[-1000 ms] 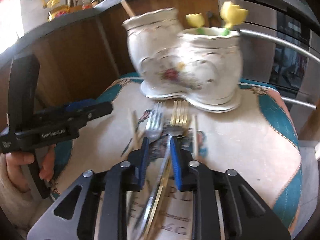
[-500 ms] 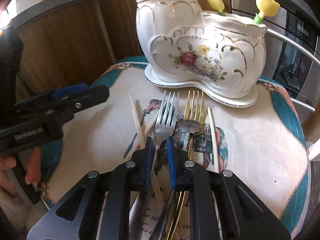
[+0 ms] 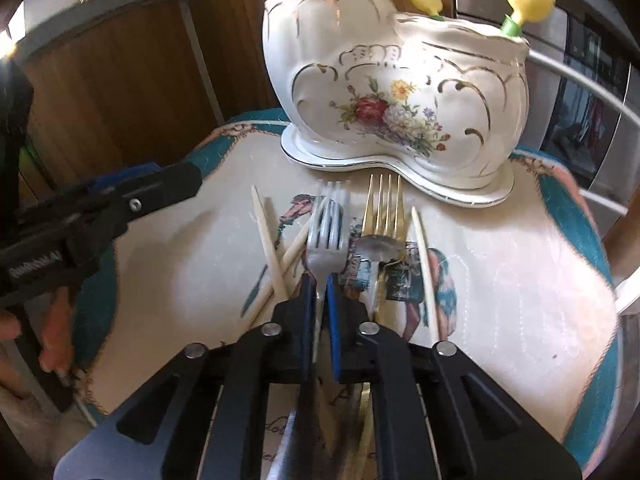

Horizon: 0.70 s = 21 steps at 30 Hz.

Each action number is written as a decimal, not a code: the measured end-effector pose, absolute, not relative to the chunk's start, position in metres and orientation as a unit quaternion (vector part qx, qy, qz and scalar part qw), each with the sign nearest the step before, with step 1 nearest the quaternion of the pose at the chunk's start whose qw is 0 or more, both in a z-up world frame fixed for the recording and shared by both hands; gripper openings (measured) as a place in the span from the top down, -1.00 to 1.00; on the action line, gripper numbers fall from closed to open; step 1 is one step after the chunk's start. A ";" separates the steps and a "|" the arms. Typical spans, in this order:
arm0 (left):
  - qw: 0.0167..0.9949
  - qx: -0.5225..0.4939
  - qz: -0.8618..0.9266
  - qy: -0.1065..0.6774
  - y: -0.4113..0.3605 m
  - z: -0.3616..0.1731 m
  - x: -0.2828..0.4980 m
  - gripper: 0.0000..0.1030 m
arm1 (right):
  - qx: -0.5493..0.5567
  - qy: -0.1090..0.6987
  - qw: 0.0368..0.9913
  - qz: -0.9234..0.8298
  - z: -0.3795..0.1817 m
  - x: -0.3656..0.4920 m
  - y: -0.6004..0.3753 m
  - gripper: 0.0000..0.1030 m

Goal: Organize utensils
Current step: 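Grasp a silver fork with the right tool and lift it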

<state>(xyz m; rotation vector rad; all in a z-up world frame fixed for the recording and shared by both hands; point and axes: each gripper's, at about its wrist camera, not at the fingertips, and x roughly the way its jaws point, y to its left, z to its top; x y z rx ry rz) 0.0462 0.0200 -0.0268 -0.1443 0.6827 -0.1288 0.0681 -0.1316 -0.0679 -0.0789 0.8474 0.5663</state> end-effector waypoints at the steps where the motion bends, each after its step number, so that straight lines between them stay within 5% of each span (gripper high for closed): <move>1: 0.938 -0.071 -0.063 0.334 0.020 -0.027 0.046 -0.39 | -0.031 0.403 0.872 0.275 -0.067 0.069 -0.132 0.90; 21: 0.915 -0.093 -0.101 0.380 -0.008 -0.042 0.058 -0.32 | 0.073 0.234 0.909 0.336 0.007 0.035 -0.196 0.90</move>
